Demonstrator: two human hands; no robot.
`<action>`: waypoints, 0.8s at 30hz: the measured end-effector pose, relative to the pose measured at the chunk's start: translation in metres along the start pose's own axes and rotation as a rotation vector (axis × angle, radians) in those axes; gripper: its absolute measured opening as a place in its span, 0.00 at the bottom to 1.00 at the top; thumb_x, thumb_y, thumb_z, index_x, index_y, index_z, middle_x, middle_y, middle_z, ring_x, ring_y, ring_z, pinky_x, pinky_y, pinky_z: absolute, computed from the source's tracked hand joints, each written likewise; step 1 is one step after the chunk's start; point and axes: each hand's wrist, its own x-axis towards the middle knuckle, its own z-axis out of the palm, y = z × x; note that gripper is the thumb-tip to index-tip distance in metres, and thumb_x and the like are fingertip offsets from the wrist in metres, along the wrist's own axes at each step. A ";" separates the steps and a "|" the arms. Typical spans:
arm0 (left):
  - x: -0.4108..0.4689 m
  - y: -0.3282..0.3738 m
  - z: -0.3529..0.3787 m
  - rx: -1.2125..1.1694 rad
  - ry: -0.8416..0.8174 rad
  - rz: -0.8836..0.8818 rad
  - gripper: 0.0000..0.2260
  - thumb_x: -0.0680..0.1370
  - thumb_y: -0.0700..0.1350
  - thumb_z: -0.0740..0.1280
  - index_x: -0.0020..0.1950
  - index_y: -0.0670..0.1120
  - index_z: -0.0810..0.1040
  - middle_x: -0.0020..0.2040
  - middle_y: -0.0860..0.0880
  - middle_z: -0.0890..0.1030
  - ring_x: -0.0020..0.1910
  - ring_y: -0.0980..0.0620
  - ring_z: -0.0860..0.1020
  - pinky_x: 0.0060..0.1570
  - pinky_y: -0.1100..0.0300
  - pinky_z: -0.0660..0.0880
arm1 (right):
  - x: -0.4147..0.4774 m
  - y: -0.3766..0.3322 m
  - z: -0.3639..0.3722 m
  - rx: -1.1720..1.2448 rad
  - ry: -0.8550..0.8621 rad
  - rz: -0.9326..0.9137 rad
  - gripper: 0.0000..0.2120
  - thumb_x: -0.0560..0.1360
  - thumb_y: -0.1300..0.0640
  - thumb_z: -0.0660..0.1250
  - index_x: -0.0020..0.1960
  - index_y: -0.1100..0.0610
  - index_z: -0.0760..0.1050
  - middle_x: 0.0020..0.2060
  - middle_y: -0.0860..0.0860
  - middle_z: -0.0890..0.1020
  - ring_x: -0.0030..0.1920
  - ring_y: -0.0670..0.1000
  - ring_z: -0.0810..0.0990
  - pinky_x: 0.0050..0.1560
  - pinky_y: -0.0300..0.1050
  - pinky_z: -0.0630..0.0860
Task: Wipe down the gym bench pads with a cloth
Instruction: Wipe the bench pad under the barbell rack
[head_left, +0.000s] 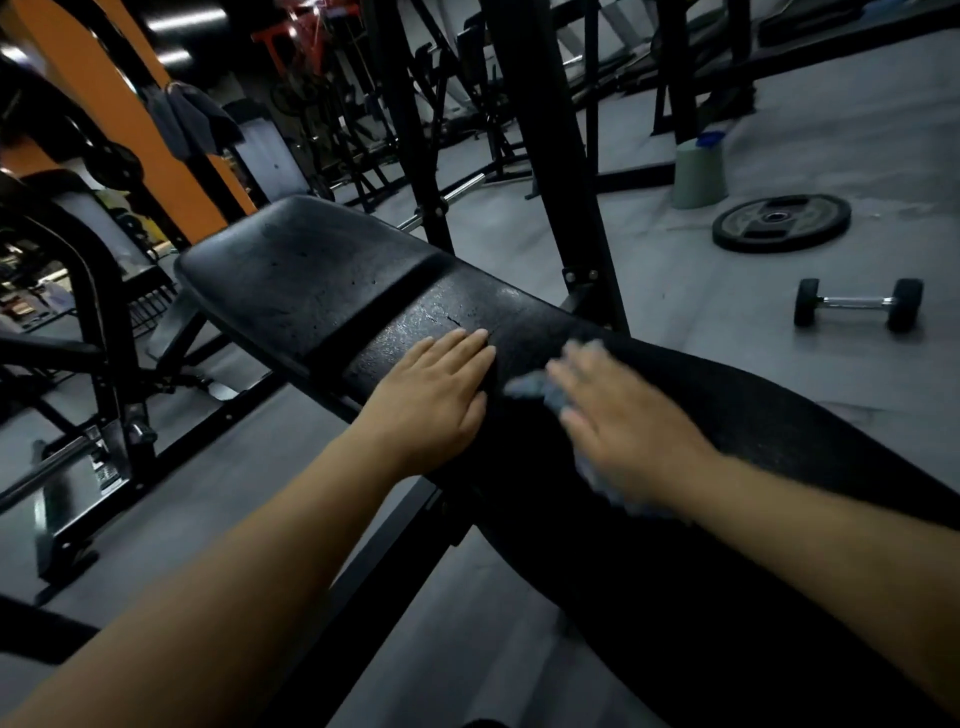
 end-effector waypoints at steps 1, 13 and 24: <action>0.000 0.005 -0.001 -0.013 -0.005 -0.007 0.31 0.78 0.56 0.43 0.82 0.49 0.55 0.82 0.50 0.53 0.81 0.52 0.49 0.78 0.55 0.43 | 0.016 0.004 0.000 0.024 0.016 0.198 0.26 0.83 0.48 0.51 0.78 0.57 0.61 0.79 0.60 0.57 0.79 0.58 0.54 0.77 0.49 0.48; 0.003 0.067 0.014 -0.088 0.016 0.085 0.33 0.75 0.52 0.44 0.79 0.45 0.64 0.79 0.48 0.63 0.79 0.49 0.60 0.77 0.51 0.53 | -0.001 0.028 -0.006 0.032 0.021 0.204 0.24 0.83 0.53 0.54 0.76 0.62 0.64 0.76 0.59 0.64 0.77 0.57 0.61 0.75 0.41 0.50; -0.010 0.110 0.017 -0.125 0.035 0.113 0.30 0.75 0.50 0.49 0.74 0.43 0.71 0.77 0.45 0.68 0.77 0.45 0.64 0.76 0.49 0.57 | -0.064 0.054 -0.023 -0.034 -0.018 0.080 0.25 0.82 0.51 0.54 0.76 0.61 0.66 0.75 0.60 0.66 0.75 0.57 0.65 0.75 0.40 0.48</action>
